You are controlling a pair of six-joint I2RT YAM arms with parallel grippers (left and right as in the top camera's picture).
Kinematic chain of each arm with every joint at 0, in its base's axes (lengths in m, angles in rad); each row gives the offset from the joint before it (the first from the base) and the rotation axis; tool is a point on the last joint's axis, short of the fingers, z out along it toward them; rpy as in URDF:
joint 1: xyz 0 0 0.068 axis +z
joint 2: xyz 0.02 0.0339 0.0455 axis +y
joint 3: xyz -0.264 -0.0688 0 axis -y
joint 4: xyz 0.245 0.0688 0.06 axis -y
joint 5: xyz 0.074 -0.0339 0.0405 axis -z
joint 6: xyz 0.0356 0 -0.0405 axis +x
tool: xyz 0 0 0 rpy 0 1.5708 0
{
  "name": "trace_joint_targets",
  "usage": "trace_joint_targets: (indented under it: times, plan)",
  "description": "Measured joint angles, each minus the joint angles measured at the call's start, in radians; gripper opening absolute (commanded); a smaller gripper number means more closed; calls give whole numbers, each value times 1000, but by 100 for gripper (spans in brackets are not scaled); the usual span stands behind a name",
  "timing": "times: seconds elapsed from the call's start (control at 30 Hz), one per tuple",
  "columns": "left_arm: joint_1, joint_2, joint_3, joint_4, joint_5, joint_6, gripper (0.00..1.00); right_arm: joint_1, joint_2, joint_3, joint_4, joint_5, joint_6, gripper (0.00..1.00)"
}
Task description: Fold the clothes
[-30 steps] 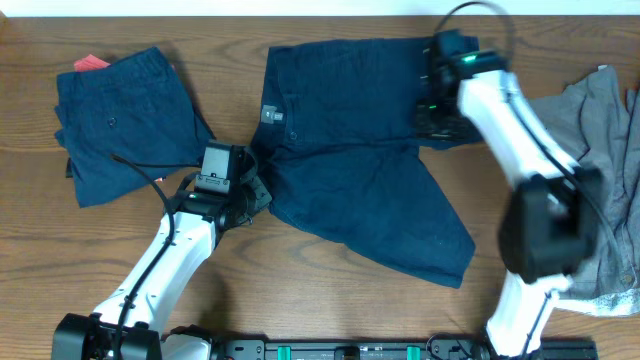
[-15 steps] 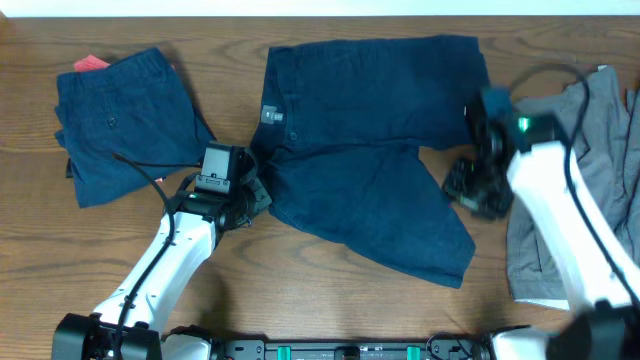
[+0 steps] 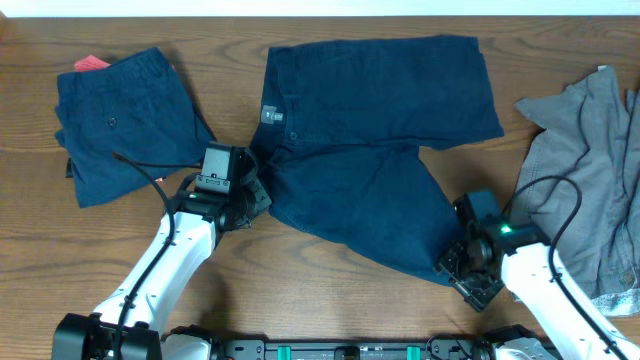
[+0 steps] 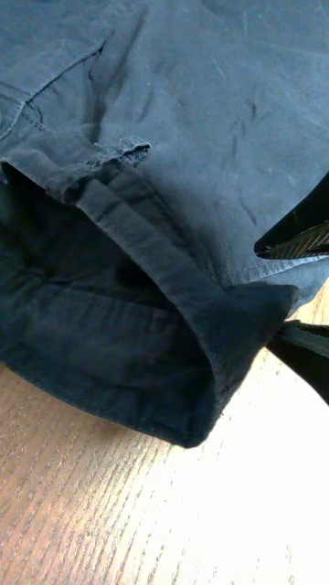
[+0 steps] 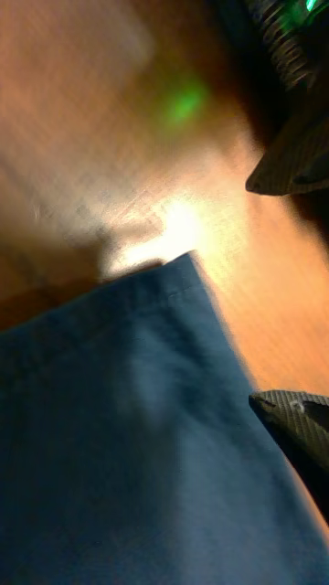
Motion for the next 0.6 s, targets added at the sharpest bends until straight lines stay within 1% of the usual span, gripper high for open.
trace_joint_targets:
  times: [0.07,0.13,0.2,0.23,0.27,0.33,0.37,0.4,0.43,0.47,0.6]
  plan:
    - [0,0,0,-7,0,0,25,0,0,-48,68,-2,14,72]
    - [0,0,0,-11,0,0,25,0,-1,-88,127,-2,23,70]
    - [0,0,0,-12,0,0,25,0,-2,-119,178,-2,29,61]
    - [0,0,0,-12,0,0,25,0,-6,-121,185,-2,34,50]
    - [0,0,0,-13,0,0,25,0,-15,-124,203,2,43,33]
    - [0,0,0,-13,0,0,25,0,-21,-126,228,4,44,5]
    - [0,0,0,-16,0,0,24,0,-21,-129,235,6,45,1]
    - [0,0,0,-18,0,0,19,0,-21,-131,238,7,47,1]
    - [0,0,0,-23,0,-3,9,0,-21,-132,237,8,47,1]
    - [0,0,0,-32,2,-1,6,0,-21,-132,237,8,48,1]
    - [0,-8,0,-90,0,23,6,-6,-22,-127,224,13,39,1]
